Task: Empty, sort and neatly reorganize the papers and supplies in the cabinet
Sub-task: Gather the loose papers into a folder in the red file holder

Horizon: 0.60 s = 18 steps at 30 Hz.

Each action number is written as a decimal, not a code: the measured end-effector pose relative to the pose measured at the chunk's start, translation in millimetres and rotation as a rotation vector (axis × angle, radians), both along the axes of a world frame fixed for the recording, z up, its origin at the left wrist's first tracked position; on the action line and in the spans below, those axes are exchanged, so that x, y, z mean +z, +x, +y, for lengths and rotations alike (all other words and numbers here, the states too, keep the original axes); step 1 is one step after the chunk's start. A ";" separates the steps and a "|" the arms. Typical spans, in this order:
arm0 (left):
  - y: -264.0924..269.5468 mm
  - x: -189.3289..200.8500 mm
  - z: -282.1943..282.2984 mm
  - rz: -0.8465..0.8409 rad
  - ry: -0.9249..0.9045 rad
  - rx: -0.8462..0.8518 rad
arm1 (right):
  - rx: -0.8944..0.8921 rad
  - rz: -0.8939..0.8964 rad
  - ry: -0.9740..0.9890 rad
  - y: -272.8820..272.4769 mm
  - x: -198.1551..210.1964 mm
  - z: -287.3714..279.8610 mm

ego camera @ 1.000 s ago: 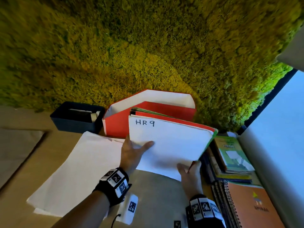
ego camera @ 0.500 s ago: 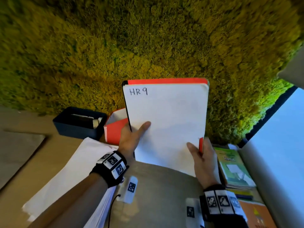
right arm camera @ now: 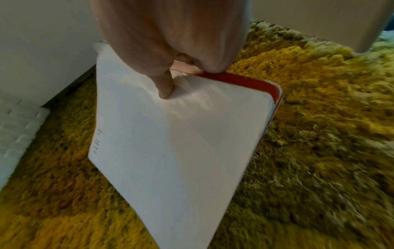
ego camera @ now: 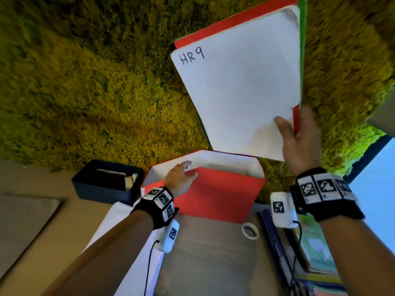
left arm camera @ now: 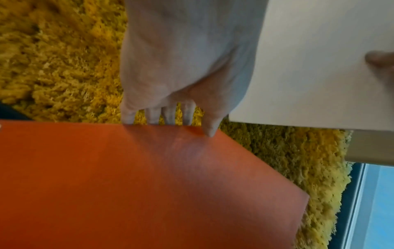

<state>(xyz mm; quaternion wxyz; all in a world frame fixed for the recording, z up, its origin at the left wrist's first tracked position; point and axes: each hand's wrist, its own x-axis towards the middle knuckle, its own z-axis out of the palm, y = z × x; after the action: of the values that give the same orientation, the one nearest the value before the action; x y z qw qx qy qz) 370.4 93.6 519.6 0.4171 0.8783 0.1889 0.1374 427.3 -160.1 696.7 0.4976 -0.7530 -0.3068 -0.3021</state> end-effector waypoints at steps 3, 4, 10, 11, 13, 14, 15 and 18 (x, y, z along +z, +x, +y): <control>4.8 -17.2 -0.9 0.024 0.165 -0.004 | 0.020 -0.049 -0.119 20.4 9.6 11.7; 6.2 -22.2 -1.0 -0.003 0.180 0.016 | 0.035 -0.041 -0.182 25.0 9.9 14.7; 11.2 -39.8 -3.1 -0.172 0.211 0.083 | 0.063 0.074 -0.571 61.0 -27.1 34.7; 13.5 -43.7 -3.6 -0.196 0.211 0.098 | 0.060 0.083 -0.638 70.1 -37.1 37.5; 17.7 -50.7 -6.0 -0.247 0.217 0.128 | 0.047 0.101 -0.768 84.8 -54.9 44.1; 19.9 -53.3 -7.2 -0.268 0.220 0.136 | 0.026 0.119 -0.819 90.6 -62.7 48.0; 22.3 -55.7 -8.1 -0.283 0.226 0.141 | 0.001 0.136 -0.861 94.9 -69.9 53.7; 25.3 -58.8 -8.9 -0.317 0.267 0.147 | -0.059 0.132 -0.998 104.9 -92.8 75.1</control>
<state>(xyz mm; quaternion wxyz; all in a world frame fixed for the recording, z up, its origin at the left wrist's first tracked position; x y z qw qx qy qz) 395.7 84.7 460.8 0.3103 0.8770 0.1646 0.3277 532.2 -84.9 603.9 0.0864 -0.9250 -0.3603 -0.0843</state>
